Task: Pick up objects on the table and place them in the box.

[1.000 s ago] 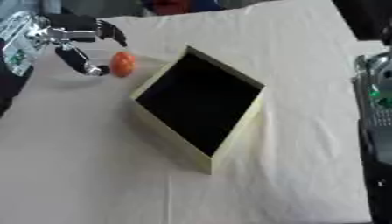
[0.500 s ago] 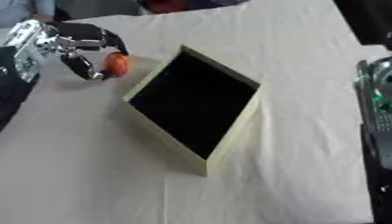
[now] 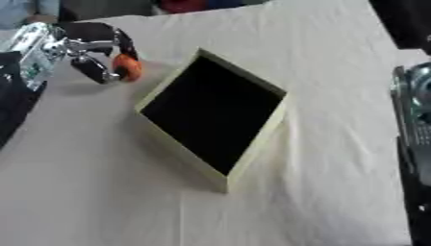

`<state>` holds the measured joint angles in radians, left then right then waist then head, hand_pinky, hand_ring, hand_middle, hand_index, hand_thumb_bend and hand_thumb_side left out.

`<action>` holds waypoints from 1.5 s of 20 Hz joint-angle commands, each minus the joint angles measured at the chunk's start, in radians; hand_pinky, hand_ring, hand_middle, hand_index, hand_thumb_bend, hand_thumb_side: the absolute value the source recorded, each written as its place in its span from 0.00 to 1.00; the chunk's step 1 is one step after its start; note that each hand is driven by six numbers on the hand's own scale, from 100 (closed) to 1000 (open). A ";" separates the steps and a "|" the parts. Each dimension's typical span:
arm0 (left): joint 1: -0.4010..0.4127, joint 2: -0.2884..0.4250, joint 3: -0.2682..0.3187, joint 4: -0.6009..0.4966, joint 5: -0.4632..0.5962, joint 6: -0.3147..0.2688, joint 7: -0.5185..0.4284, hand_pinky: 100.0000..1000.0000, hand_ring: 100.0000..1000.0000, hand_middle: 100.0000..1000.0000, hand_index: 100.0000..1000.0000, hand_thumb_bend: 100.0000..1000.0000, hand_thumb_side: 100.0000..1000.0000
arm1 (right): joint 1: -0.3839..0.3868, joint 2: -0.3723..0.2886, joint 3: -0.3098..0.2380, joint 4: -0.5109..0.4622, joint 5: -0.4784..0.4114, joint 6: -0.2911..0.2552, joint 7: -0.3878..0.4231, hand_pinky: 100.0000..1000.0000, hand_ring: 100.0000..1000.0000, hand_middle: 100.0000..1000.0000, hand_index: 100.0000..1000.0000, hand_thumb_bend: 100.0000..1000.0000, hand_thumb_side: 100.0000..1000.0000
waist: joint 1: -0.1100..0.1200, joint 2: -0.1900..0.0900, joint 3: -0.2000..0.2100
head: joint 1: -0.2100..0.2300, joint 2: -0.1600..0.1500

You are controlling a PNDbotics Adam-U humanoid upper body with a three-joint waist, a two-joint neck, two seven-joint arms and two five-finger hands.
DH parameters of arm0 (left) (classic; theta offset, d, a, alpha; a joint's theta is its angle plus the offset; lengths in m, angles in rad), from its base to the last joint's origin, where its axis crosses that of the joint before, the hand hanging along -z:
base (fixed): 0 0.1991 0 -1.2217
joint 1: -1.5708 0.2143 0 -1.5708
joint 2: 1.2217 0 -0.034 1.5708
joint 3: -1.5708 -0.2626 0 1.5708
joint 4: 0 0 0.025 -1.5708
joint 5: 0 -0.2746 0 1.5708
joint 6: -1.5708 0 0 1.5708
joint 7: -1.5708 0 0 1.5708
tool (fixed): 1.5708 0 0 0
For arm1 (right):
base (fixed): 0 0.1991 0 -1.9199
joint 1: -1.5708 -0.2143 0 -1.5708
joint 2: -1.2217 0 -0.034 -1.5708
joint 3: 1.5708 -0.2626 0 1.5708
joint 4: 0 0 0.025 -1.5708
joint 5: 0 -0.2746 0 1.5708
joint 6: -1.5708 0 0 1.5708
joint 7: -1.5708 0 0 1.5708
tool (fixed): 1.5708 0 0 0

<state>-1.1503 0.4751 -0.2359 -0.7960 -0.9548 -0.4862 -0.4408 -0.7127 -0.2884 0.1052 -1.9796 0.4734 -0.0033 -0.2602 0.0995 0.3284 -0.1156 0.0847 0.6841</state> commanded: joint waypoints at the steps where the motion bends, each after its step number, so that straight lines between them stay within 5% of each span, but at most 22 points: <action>1: -0.033 0.023 0.008 -0.042 0.010 0.012 0.023 0.42 0.61 0.55 0.65 0.00 0.02 | -0.016 -0.018 0.000 -0.020 -0.005 0.001 -0.001 0.70 0.80 0.57 0.69 0.00 0.66 | -0.006 -0.023 0.003 | 0.001 -0.001; 15: -0.078 0.011 -0.005 -0.276 0.138 0.038 0.028 0.37 0.54 0.50 0.59 0.00 0.08 | -0.027 0.003 -0.008 -0.020 0.016 -0.012 -0.005 0.71 0.79 0.58 0.69 0.00 0.65 | -0.018 -0.042 0.002 | 0.020 0.004; 22: -0.130 -0.051 -0.024 -0.374 0.173 0.018 0.034 0.37 0.54 0.50 0.59 0.00 0.09 | -0.043 0.018 -0.024 -0.020 0.040 -0.024 -0.023 0.72 0.80 0.58 0.70 0.00 0.65 | -0.026 -0.043 -0.010 | 0.038 -0.002; 30: -0.075 -0.222 -0.106 -0.453 0.170 -0.005 -0.045 0.37 0.55 0.50 0.60 0.00 0.13 | -0.047 0.030 -0.037 -0.020 0.069 -0.028 -0.059 0.72 0.80 0.58 0.70 0.00 0.66 | -0.025 -0.048 -0.022 | 0.040 -0.001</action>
<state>-1.2073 0.2665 -0.3407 -1.2284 -0.7783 -0.4914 -0.4706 -0.7476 -0.2517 0.0766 -1.9797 0.5352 -0.0316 -0.3119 0.0784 0.3073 -0.1378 0.1278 0.6846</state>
